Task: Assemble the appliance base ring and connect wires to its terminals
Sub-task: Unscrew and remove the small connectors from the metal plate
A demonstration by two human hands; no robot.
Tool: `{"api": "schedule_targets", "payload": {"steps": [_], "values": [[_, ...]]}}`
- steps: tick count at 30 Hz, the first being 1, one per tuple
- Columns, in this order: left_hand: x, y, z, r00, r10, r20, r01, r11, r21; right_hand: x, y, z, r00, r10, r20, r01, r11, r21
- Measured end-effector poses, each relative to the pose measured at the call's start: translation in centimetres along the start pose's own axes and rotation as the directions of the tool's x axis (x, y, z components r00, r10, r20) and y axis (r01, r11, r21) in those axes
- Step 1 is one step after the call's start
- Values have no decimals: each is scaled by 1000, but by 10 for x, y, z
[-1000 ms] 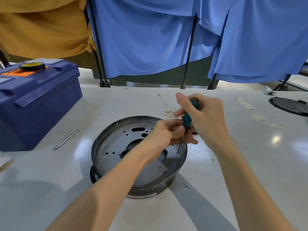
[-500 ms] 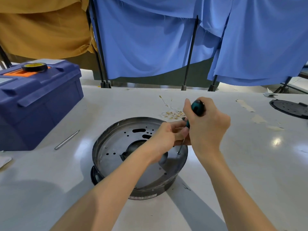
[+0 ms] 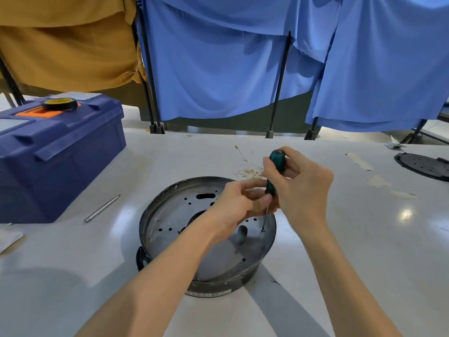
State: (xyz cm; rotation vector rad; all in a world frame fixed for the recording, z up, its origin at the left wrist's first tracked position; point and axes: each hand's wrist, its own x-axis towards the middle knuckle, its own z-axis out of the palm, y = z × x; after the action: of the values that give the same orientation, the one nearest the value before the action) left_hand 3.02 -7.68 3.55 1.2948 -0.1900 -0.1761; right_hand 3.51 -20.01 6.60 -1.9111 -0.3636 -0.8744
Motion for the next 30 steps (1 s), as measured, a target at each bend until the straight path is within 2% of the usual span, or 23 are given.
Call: {"api": "schedule_targets", "payload": {"steps": [1,3,6,8,10,11,13,15,17,19,21,26,30], "values": [[0,0,1,1000,7,-20,-6,998,58,-1,-1,1,999,-2,-55,-1,998,-66],[-1,0,0,996,44,-75,-30,984,177,-1,-1,-1,997,27,-69,-32,996,-79],[-5,1,-5,979,121,-164,-40,902,430,5,-4,-17,991,86,-99,-72,989,131],[-5,0,-11,964,199,-178,-24,730,683,18,-3,-33,970,112,-215,-46,955,292],[-4,0,-16,967,211,-145,10,535,845,33,5,-47,962,123,-243,-46,952,302],[-5,0,-18,972,194,-134,35,443,896,39,11,-50,970,135,-200,-86,967,238],[-6,-1,-24,979,146,-145,101,273,957,42,27,-46,981,193,-21,-192,981,38],[-7,-1,-29,979,94,-182,162,184,969,34,40,-33,933,286,218,-275,958,-78],[-8,-2,-31,976,60,-207,194,179,965,20,47,-17,825,344,449,-302,939,-165],[-9,-2,-33,976,53,-210,197,183,963,9,51,-2,719,352,600,-193,930,-314],[-9,-3,-34,978,39,-204,194,188,963,4,50,6,676,369,638,-161,919,-361],[-10,2,-35,983,-9,-183,178,268,947,4,41,0,646,426,633,-197,895,-401],[-12,9,-33,992,-4,-122,119,269,956,3,32,-15,529,507,681,-247,859,-448]]}}
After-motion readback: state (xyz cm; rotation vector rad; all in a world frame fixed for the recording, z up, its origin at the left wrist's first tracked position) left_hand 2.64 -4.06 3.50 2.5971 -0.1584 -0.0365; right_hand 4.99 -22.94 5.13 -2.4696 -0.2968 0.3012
